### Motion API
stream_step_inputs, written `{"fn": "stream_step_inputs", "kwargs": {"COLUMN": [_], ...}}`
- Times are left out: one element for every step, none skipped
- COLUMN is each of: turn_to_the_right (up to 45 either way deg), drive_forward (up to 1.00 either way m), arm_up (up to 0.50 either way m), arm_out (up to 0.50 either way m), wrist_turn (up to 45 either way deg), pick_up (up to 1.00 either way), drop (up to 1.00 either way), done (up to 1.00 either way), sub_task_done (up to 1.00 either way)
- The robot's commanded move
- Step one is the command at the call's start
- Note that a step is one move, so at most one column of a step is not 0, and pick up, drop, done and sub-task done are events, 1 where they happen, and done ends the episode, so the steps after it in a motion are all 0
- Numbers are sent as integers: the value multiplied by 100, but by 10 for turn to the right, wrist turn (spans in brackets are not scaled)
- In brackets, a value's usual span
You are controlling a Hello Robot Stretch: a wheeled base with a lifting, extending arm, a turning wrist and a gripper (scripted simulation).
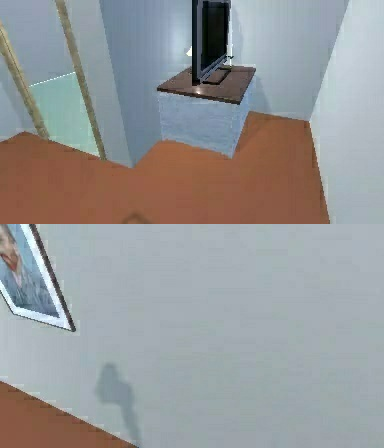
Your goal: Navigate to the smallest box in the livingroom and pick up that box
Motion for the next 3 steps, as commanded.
{"fn": "stream_step_inputs", "kwargs": {"turn_to_the_right": [-450,-450,-450], "drive_forward": [0,0,0], "arm_up": [0,0,0], "arm_out": [0,0,0], "wrist_turn": [0,0,0], "pick_up": [0,0,0], "drop": [0,0,0], "done": [0,0,0], "sub_task_done": [0,0,0]}}
